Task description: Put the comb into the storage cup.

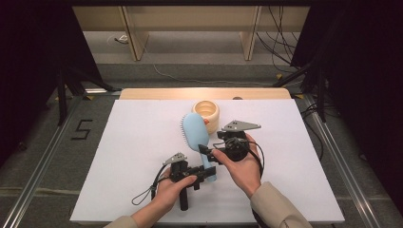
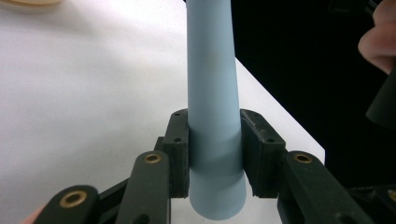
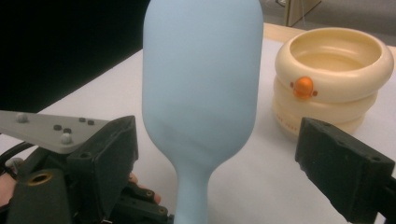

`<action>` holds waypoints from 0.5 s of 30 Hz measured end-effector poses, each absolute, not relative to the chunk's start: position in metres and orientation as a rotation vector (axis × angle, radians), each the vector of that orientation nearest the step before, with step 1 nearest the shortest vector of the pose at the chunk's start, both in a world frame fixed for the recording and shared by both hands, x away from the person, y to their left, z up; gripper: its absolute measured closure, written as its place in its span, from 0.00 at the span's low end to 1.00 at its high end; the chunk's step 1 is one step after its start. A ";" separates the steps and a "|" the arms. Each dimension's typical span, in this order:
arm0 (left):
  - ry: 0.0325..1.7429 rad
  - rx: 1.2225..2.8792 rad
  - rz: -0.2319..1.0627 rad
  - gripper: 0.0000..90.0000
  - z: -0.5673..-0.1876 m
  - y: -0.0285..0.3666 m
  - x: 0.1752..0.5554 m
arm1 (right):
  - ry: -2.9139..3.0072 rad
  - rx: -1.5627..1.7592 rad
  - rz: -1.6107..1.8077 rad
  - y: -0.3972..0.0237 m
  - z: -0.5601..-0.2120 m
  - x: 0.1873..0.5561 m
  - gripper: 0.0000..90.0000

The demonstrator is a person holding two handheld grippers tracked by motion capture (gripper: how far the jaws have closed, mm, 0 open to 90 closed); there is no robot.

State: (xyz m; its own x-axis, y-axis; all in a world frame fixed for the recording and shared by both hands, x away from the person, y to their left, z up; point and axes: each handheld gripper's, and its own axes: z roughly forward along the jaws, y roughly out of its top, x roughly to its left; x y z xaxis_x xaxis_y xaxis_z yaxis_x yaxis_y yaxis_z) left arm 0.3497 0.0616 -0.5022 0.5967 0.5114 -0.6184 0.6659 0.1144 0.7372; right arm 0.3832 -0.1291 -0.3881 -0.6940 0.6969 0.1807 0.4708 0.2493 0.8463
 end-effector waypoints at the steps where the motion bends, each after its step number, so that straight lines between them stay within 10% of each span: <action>1: 1.030 1.536 -0.151 0.72 -0.502 0.062 0.350 | 2.286 1.093 1.426 -0.129 -0.387 0.384 0.15; 15: 1.016 1.533 -0.164 0.72 -0.502 0.061 0.349 | 2.258 1.083 1.466 -0.123 -0.375 0.396 0.13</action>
State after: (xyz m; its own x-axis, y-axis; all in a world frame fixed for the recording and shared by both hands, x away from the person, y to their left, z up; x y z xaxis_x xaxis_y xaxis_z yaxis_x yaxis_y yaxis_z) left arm 0.3491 0.0610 -0.5017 0.6049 0.4955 -0.6233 0.6667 0.1128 0.7367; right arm 0.3957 -0.1230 -0.3748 -0.6968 0.6923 0.1874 0.4529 0.2221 0.8635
